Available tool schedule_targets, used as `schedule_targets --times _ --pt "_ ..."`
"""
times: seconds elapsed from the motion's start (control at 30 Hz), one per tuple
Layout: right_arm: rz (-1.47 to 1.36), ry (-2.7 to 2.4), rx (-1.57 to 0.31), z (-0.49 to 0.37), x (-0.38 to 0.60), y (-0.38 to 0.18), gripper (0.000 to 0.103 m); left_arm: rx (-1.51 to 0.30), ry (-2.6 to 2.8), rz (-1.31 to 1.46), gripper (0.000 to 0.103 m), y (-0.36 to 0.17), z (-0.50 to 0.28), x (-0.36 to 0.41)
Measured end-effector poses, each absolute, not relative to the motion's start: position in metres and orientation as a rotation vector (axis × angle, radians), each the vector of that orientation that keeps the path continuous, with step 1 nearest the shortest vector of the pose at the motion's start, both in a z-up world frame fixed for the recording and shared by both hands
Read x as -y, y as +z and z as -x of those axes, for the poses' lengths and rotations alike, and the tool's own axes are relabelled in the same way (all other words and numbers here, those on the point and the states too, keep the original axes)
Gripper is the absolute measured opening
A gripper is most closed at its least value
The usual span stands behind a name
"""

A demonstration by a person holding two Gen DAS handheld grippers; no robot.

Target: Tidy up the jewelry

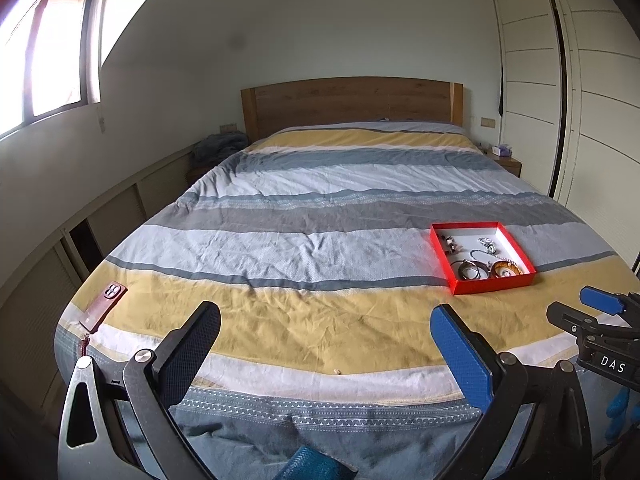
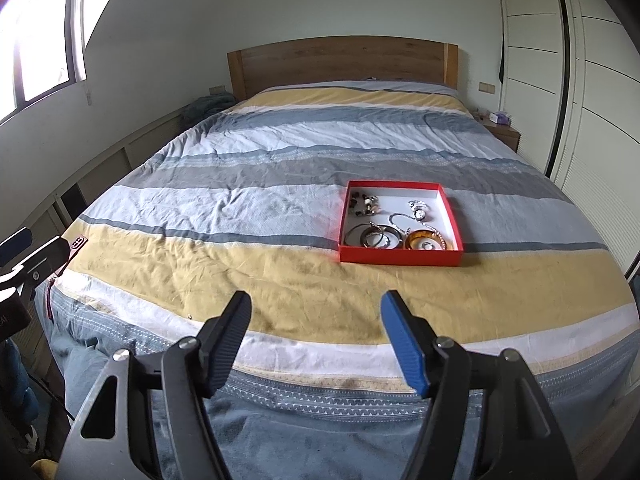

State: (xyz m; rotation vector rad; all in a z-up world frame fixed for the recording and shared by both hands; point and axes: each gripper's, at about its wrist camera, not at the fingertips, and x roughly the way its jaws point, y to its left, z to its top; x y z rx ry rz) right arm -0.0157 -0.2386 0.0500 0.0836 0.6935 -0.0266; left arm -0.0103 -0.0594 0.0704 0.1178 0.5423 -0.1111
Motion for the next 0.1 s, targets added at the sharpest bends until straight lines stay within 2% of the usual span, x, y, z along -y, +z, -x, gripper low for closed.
schedule_targets --times 0.1 --pt "-0.083 -0.03 -0.699 0.0135 0.2398 0.0473 0.068 -0.553 -0.111 -0.117 0.103 0.0678 0.0076 0.0609"
